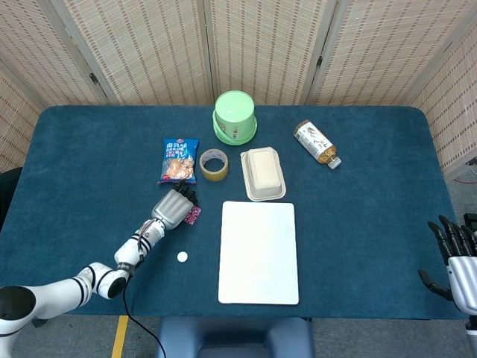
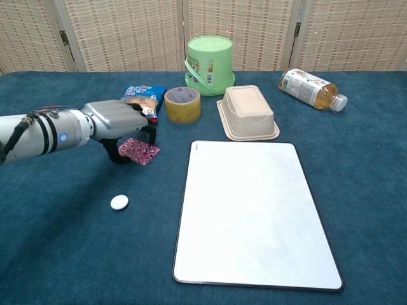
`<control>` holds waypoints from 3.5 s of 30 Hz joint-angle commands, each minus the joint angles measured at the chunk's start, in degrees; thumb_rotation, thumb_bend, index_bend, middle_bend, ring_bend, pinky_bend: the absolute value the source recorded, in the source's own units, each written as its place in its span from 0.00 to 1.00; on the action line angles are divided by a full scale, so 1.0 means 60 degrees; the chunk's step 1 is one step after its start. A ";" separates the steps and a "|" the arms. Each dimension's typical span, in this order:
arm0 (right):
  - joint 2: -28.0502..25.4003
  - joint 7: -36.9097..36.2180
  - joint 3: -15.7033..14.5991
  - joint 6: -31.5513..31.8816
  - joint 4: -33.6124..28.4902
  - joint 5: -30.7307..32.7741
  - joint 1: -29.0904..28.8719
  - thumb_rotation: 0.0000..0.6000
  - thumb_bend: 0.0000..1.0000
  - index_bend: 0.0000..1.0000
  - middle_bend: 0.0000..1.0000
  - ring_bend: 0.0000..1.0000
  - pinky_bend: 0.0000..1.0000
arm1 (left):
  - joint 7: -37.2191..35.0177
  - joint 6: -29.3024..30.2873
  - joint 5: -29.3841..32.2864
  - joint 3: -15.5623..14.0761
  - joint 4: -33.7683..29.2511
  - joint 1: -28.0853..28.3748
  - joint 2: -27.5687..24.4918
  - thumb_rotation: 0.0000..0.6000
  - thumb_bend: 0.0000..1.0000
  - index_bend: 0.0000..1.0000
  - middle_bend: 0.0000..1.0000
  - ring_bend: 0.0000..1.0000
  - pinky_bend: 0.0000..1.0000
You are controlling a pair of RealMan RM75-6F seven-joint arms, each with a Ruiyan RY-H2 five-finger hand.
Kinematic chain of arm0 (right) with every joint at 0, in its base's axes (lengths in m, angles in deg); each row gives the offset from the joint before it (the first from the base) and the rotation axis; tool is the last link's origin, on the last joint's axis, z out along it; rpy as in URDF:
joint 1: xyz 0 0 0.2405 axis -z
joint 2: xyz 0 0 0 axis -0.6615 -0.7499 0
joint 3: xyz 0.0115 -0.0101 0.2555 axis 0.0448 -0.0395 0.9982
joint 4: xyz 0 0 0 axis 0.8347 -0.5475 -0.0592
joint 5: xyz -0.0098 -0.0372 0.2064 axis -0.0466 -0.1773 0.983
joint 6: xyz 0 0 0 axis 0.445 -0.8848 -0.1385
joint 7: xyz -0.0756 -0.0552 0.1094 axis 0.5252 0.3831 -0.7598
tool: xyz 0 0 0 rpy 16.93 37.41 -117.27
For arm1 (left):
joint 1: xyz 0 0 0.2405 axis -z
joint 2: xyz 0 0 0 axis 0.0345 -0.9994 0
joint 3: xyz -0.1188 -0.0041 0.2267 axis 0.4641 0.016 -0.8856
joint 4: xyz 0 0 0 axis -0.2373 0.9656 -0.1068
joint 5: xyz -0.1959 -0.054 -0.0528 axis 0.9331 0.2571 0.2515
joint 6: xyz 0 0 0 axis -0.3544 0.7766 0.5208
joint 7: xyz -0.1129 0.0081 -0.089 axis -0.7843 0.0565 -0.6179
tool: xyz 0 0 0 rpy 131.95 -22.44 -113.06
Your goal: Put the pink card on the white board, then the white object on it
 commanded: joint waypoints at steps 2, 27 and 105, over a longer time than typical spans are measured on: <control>-0.0002 0.0000 0.0004 0.0028 -0.0016 -0.0014 0.0012 1.00 0.28 0.00 0.01 0.01 0.00 | -0.0109 0.0035 -0.0098 -0.0052 0.0091 -0.0035 0.0061 1.00 0.39 0.37 0.21 0.18 0.01; -0.0043 0.0104 -0.0017 0.0192 -0.0194 -0.0224 0.0066 1.00 0.29 0.00 0.01 0.01 0.00 | -0.0624 0.1455 -0.2014 -0.0003 -0.2223 -0.0118 -0.0963 1.00 0.39 0.40 0.21 0.18 0.01; 0.0048 0.0253 0.0000 0.0361 -0.0362 -0.0456 0.0066 1.00 0.29 0.00 0.01 0.01 0.00 | -0.1313 0.2945 -0.4033 -0.1717 -0.2874 -0.2040 -0.1559 1.00 0.36 0.42 0.19 0.15 0.00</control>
